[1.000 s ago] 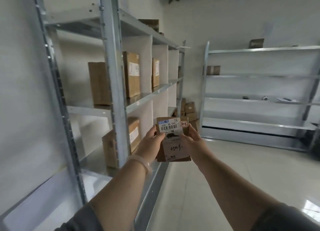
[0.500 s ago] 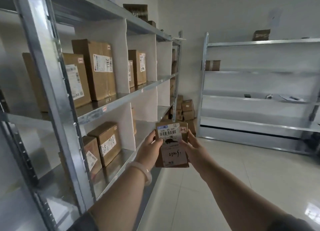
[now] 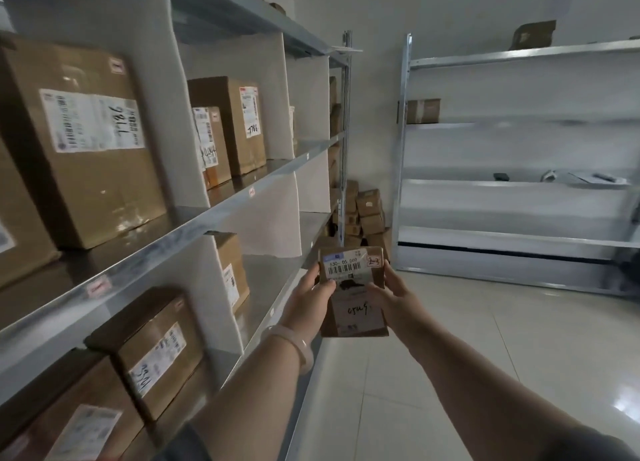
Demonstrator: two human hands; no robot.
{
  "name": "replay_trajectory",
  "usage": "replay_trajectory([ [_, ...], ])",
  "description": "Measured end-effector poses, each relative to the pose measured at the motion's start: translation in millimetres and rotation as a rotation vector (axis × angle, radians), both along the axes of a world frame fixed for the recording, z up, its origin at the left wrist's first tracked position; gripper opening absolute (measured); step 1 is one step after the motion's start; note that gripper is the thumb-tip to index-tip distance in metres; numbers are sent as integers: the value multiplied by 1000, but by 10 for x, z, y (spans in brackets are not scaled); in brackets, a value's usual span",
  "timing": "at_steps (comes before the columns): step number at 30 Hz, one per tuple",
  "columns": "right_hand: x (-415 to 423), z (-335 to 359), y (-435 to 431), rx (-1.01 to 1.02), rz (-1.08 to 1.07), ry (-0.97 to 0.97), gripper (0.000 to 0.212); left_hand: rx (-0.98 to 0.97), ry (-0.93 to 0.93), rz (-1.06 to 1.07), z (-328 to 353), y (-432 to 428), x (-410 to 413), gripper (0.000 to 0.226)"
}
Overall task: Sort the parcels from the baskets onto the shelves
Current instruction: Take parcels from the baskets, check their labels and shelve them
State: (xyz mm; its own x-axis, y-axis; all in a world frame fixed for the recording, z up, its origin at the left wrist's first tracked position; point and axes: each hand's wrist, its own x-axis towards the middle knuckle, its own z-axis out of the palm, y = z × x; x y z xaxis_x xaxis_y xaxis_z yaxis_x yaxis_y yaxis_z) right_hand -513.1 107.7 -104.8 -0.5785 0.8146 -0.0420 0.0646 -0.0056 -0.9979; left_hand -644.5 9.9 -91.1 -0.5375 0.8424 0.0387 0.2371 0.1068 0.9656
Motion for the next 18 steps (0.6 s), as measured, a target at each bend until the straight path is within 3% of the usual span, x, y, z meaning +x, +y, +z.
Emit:
replay_trajectory([
  [8,-381,-121,1628,35,79,-17,52,16,-41,92,-69,1477,-232,42],
  [12,-556,-48,2517,52,128,-49,54,27,-27,127,3,2240,-338,33],
  [18,-954,-112,3351,50,168,-83,49,12,-47,207,-136,3077,-649,33],
])
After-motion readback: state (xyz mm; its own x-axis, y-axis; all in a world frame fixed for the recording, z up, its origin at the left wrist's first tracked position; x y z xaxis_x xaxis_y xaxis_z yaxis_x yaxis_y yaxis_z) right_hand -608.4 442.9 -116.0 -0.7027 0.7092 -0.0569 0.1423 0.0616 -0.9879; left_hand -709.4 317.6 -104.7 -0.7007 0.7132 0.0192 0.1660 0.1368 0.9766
